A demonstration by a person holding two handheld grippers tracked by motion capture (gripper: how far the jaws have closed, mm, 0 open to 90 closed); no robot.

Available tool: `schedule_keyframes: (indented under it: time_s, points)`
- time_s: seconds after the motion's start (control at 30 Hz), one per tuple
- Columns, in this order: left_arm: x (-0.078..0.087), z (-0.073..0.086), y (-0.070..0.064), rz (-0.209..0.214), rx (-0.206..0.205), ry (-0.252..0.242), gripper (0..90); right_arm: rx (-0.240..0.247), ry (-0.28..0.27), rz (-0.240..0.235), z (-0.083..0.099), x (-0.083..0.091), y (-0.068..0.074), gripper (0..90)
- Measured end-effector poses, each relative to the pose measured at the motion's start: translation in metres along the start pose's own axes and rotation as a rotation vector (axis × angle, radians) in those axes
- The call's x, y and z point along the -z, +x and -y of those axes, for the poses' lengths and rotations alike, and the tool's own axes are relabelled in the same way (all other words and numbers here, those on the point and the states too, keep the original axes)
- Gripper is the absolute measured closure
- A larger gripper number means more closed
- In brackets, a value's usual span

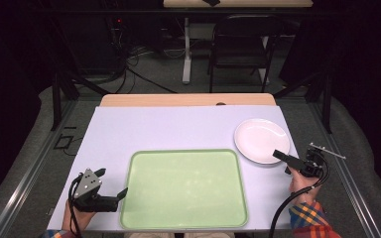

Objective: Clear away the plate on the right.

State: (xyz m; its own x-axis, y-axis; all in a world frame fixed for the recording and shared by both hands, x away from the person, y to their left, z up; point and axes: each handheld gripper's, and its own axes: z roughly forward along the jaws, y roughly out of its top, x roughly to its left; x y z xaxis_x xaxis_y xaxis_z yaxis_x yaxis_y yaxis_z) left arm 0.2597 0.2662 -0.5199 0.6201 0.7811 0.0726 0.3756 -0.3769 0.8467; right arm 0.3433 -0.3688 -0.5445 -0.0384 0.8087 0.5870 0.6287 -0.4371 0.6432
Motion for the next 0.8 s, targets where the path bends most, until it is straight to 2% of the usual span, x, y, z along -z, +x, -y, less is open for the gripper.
schedule_keyframes:
  time_s: [0.03,0.23,0.27,0.53,0.63,0.67,0.73,0.8]
  points:
    - [0.0,0.0,0.0,-0.001,-0.001,-0.001,0.0,-0.022,-0.001,0.006,0.0,0.0,-0.001,17.0]
    - [0.0,0.0,0.0,0.0,-0.002,0.0,0.0,-0.063,-0.017,0.03,0.0,-0.003,-0.007,26.0]
    - [-0.001,0.0,0.0,0.002,-0.007,0.007,0.0,-0.085,-0.025,0.027,-0.001,-0.004,-0.009,28.8]
    - [-0.001,0.0,0.0,0.003,-0.006,0.005,0.0,-0.154,-0.048,0.075,0.0,-0.009,-0.016,41.3]
    - [-0.001,0.0,0.0,0.005,-0.008,0.01,0.0,-0.22,-0.076,0.053,-0.001,-0.009,-0.021,45.0]
    - [-0.001,0.0,0.0,0.005,-0.008,0.01,0.0,-0.22,-0.076,0.053,-0.001,-0.009,-0.021,45.0]
    - [-0.001,0.0,-0.001,0.004,-0.01,0.012,0.0,-0.276,-0.092,0.05,-0.001,-0.011,-0.028,47.8]
    - [-0.002,0.0,-0.001,0.005,-0.009,0.014,0.0,-0.273,-0.09,0.059,-0.002,-0.011,-0.03,50.3]
